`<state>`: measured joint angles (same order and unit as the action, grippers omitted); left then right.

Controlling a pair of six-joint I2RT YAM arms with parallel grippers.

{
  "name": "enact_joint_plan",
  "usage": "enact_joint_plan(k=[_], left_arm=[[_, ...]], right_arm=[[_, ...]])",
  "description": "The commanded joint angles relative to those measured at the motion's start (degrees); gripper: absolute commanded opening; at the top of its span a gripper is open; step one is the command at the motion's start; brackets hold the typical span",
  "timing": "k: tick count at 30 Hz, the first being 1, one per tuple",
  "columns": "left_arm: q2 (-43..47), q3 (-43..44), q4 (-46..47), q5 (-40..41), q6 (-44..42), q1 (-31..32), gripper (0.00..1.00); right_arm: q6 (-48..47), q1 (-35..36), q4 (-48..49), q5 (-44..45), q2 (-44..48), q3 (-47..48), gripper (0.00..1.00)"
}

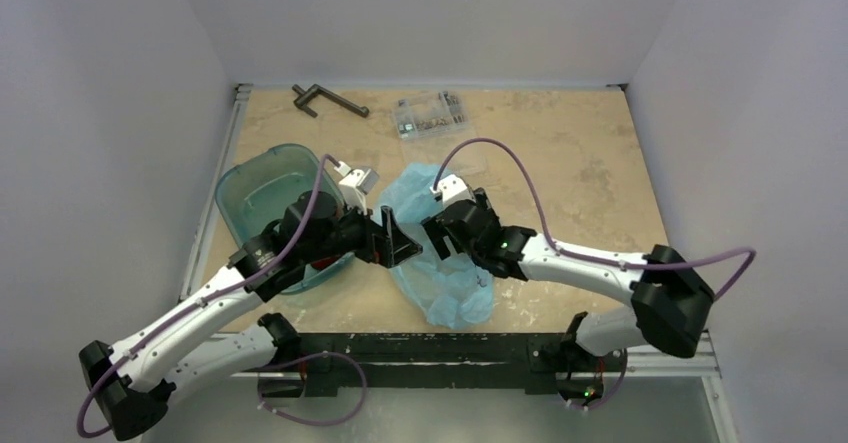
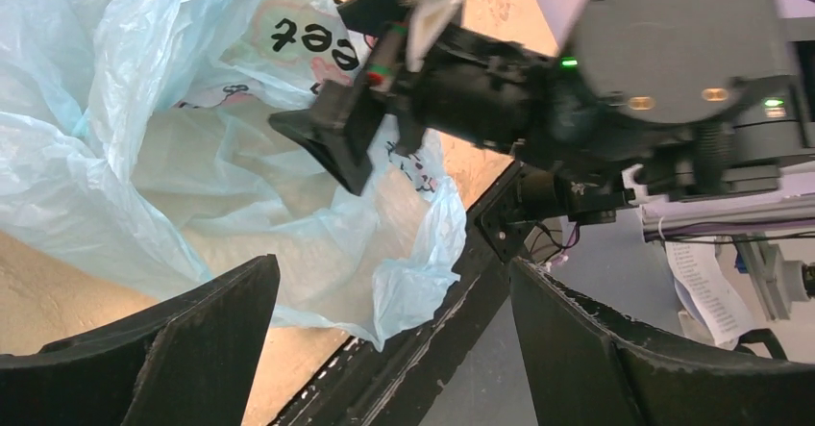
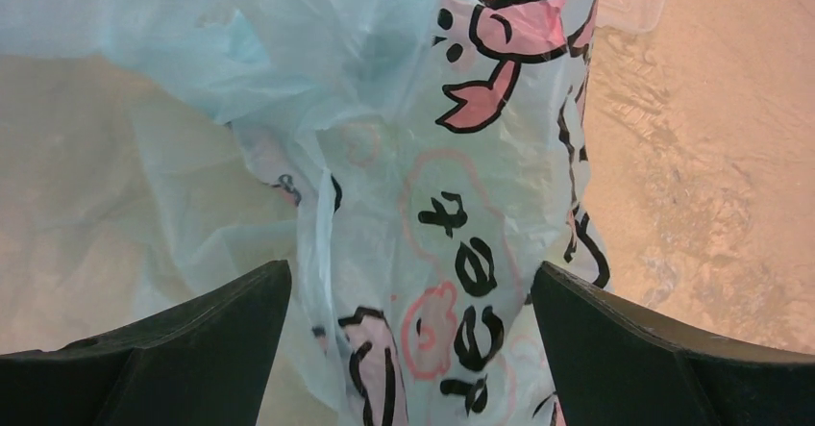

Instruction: Take the fake fruits out of the plastic bag

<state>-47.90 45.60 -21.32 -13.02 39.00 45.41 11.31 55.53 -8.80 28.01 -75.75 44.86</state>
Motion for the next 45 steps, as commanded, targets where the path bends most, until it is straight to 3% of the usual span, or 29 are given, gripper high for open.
enact_joint_plan(k=[1,4,6,8,12,16,20,24,31,37,41,45], left_arm=[[0.2,-0.1,-0.4,-0.5,1.0,0.1,0.9],[0.1,-0.8,0.8,-2.5,1.8,0.1,0.89],[0.1,-2.0,2.5,-3.0,2.6,0.2,0.89],[-0.2,-3.3,4.6,-3.4,3.8,0.5,0.87],[-3.3,-5.8,11.3,-4.3,6.6,2.6,0.82],[-7.3,-7.4,17.3,-2.3,8.1,5.2,0.78],[-11.3,-7.3,20.4,0.4,9.8,6.3,0.68],[-14.8,-6.1,20.4,4.2,10.3,6.6,0.51],[-20.5,-0.6,23.2,3.8,9.4,11.3,0.47],[-22.7,-1.2,18.4,14.8,14.6,13.1,0.35],[-22.8,-1.6,16.4,21.0,16.9,13.1,0.37],[-27.1,1.4,13.0,24.0,20.2,11.5,0.31]], right_arm=[[-3.0,0.3,2.4,7.9,-6.2,4.7,0.96],[-2.4,0.3,2.8,13.0,-9.9,5.4,0.97],[-0.9,0.3,4.3,15.5,-10.8,5.5,0.9],[-0.5,0.2,7.1,14.3,-9.4,4.6,0.74],[-0.3,0.2,12.5,9.2,-4.4,2.1,0.3],[0.1,-0.5,16.1,5.5,0.1,-1.1,0.02],[1.9,-3.0,18.0,0.7,2.0,-3.2,0.0],[4.3,-5.2,18.0,-3.6,3.5,-4.1,0.0],[7.5,-5.4,13.7,-4.6,3.5,-1.4,0.0],[8.9,-5.4,11.0,-6.2,4.2,0.5,0.0],[10.0,-5.4,8.9,-6.5,4.9,1.6,0.0],[11.1,-5.4,8.9,-8.4,7.1,0.6,0.0]])
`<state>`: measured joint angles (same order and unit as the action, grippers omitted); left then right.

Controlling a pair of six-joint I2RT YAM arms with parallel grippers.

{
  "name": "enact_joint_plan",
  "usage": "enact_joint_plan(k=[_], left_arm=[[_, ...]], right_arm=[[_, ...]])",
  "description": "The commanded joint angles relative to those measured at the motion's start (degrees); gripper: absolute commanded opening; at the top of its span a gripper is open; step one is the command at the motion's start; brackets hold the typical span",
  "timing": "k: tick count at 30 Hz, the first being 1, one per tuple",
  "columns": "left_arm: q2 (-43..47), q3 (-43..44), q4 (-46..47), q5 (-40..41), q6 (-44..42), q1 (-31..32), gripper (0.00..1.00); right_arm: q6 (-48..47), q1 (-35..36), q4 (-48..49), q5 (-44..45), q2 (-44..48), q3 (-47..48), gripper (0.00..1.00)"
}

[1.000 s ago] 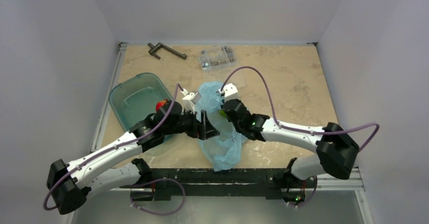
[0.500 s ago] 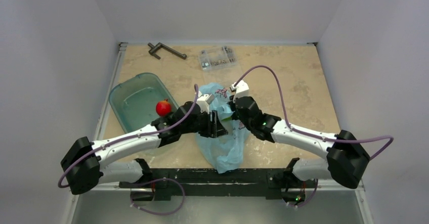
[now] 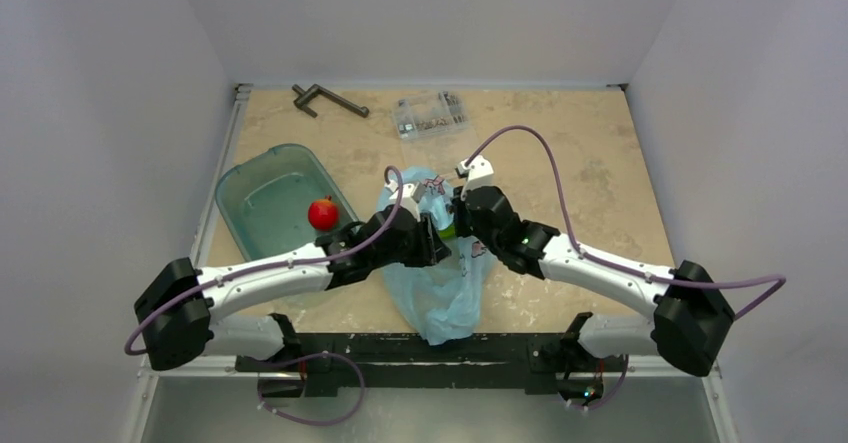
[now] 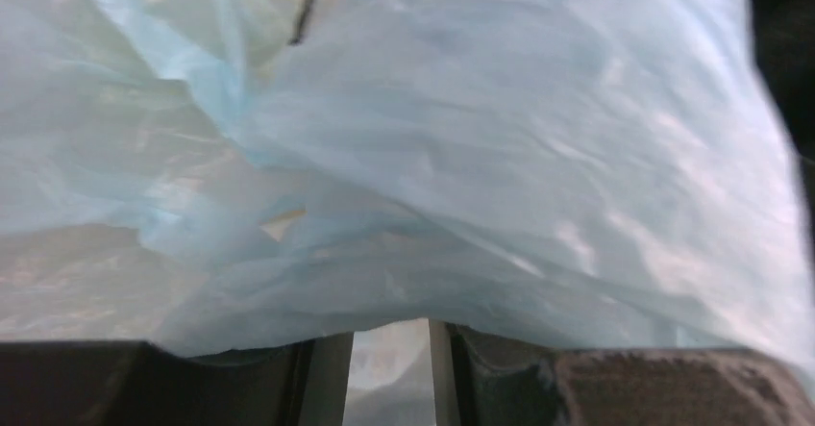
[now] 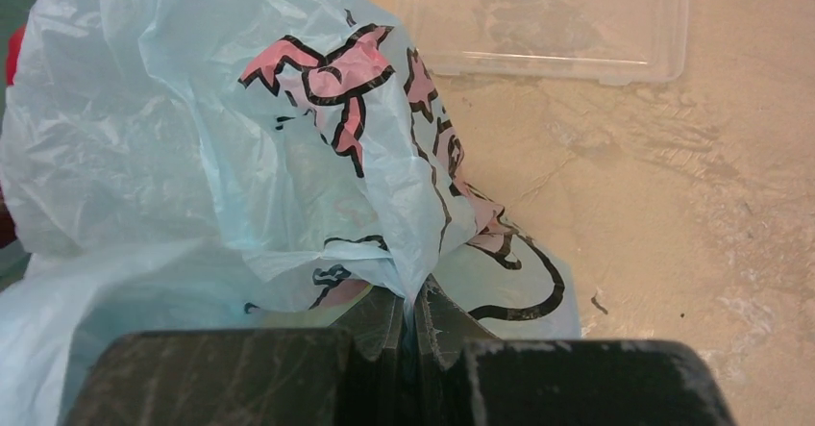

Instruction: Take the fake fruits out of the plastic bag

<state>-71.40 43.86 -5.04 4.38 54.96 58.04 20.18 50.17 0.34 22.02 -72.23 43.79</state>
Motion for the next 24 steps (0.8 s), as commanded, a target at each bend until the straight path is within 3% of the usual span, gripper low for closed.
enact_joint_plan(k=[1,4,7,9,14,19,24], left_arm=[[-4.8,4.2,-3.6,7.2,4.4,-1.4,0.31],[-7.5,6.5,-4.4,8.4,4.3,-2.5,0.35],[-9.1,8.4,-4.8,12.6,1.8,-2.8,0.5],[-10.6,10.0,-5.8,12.6,1.7,-3.7,0.55],[-12.6,10.8,-8.2,13.7,10.0,-4.5,0.66],[-15.5,13.4,-15.5,14.1,18.4,-6.1,0.92],[-17.1,12.2,-13.6,12.4,23.2,-7.8,0.96]], right_arm=[[2.4,0.0,-0.1,-3.0,4.0,1.2,0.0],[2.6,0.0,0.1,-4.0,4.8,0.0,0.0],[2.5,0.0,0.7,-4.8,5.8,-1.4,0.0],[2.4,0.0,1.4,-5.8,6.5,-2.3,0.0],[2.2,0.0,1.8,-6.4,8.0,-3.6,0.0],[1.8,0.0,3.4,-7.7,9.1,-5.8,0.0],[1.7,0.0,3.5,-7.8,10.1,-7.7,0.0]])
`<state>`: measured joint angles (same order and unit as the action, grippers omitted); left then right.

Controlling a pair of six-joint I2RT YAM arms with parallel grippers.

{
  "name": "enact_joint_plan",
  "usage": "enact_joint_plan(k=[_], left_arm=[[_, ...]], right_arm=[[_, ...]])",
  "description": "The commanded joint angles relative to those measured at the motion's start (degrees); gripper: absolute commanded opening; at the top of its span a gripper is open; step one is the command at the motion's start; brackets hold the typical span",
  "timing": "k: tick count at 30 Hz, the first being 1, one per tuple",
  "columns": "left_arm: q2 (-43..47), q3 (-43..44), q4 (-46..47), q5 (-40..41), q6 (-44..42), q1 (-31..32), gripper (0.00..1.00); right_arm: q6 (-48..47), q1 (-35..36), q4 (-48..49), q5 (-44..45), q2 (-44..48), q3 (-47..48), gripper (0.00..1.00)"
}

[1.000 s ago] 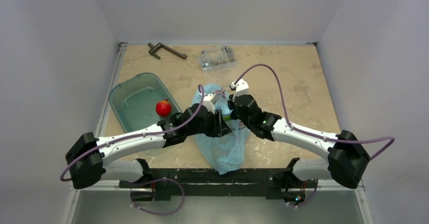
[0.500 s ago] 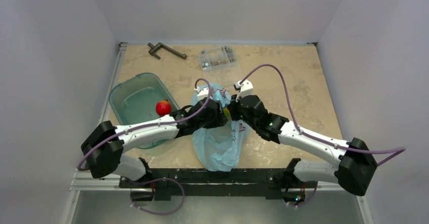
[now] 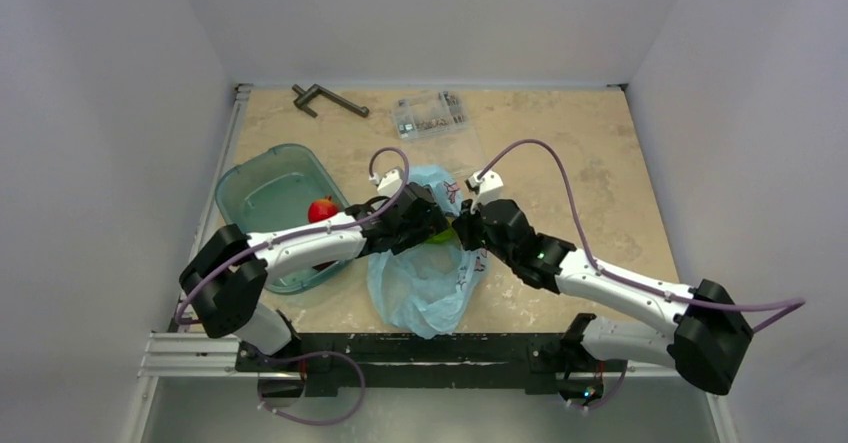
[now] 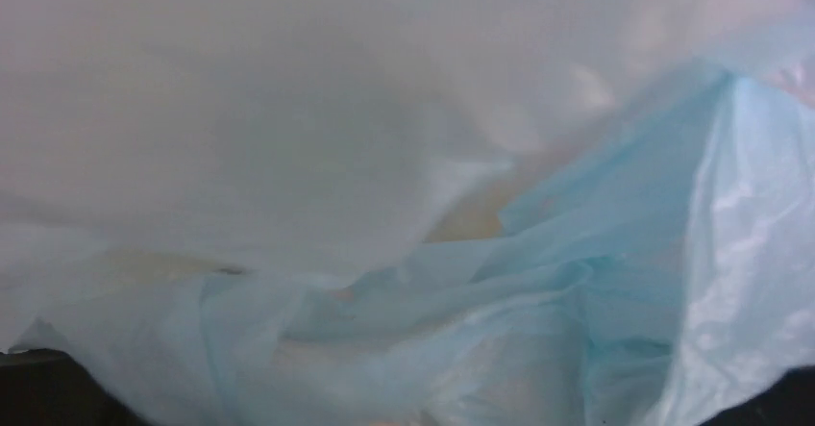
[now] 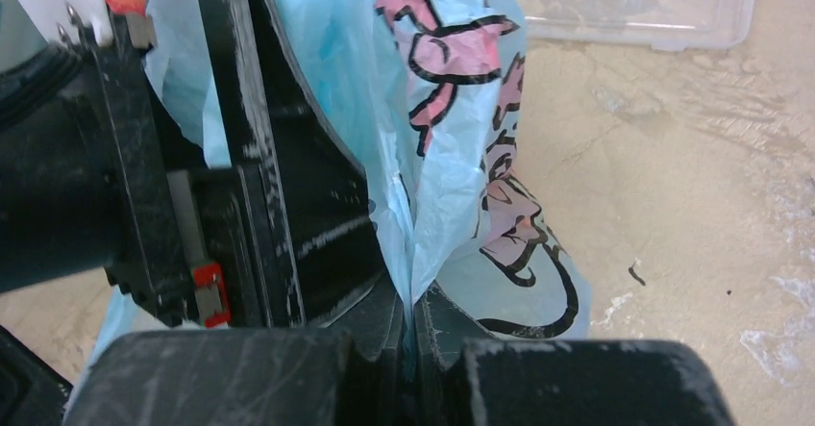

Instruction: Take the fake fruits out of the plastic bag

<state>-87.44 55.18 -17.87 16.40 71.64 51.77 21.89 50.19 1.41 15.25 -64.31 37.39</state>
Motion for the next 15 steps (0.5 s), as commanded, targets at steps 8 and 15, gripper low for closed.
enact_joint_plan(k=[8,15], left_arm=[[-1.3,-3.8,7.6,3.2,9.2,-1.9,0.67],[-2.0,-5.9,9.1,4.5,12.6,-1.9,0.61]], right_arm=[[-0.3,-0.1,3.3,-2.1,4.9,-4.8,0.0],[-0.3,0.0,6.0,-5.3,5.1,-6.4,0.0]])
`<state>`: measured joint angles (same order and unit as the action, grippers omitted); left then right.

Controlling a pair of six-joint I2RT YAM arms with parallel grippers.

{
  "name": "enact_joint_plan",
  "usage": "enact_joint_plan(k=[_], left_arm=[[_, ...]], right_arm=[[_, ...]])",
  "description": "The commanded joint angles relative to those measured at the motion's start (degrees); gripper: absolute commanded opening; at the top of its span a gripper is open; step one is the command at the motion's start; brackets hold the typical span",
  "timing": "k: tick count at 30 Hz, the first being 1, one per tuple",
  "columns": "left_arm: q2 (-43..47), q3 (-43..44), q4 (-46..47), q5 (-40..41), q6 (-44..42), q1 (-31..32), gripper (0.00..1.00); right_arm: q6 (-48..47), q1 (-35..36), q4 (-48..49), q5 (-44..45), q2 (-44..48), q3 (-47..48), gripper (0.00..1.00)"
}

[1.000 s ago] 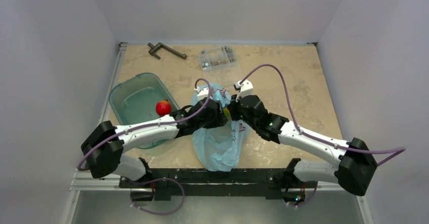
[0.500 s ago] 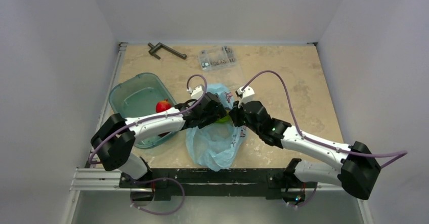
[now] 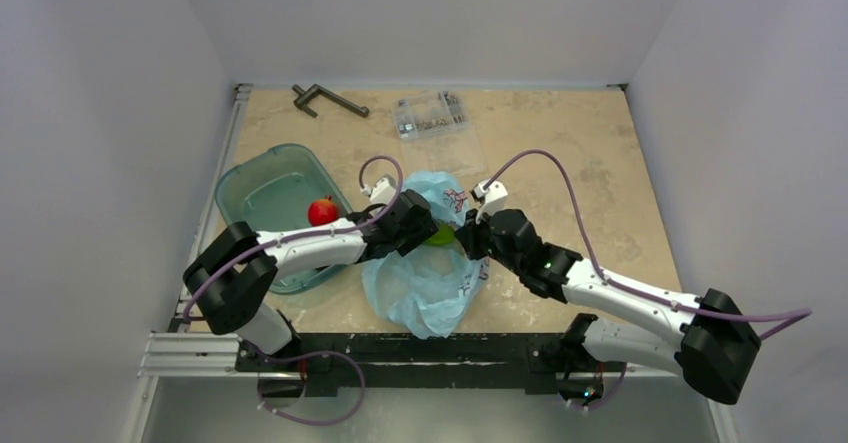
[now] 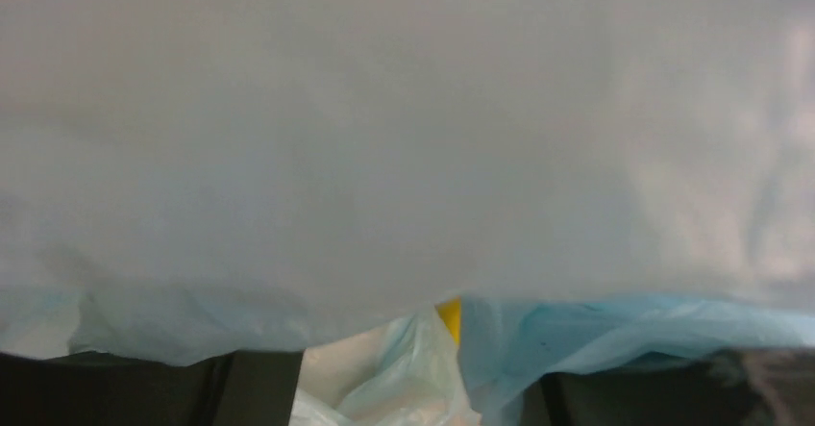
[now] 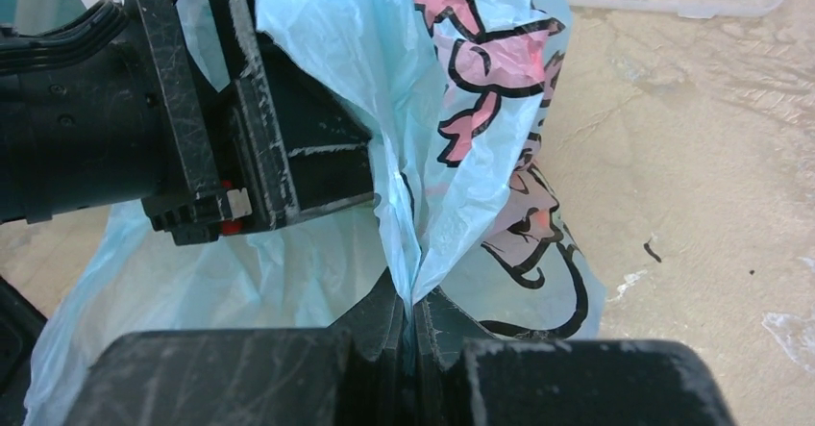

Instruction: Take the fake fruits out of the plastic bag

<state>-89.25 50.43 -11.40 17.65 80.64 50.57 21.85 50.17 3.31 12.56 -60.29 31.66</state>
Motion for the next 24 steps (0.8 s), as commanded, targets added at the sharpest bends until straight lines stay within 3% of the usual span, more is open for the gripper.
enact_joint_plan(k=[1,16,24], left_arm=[[-0.4,-1.6,3.6,3.4,3.9,-0.7,0.65],[-7.1,2.7,-0.9,6.2,5.9,-0.7,0.62],[-6.2,3.2,1.6,4.7,-2.6,-0.9,0.44]], right_arm=[[-0.3,0.0,4.4,-3.0,1.0,-0.9,0.0],[-0.3,0.0,4.2,-3.4,2.3,-2.7,0.0],[0.1,0.0,4.3,-2.0,2.2,-4.5,0.0]])
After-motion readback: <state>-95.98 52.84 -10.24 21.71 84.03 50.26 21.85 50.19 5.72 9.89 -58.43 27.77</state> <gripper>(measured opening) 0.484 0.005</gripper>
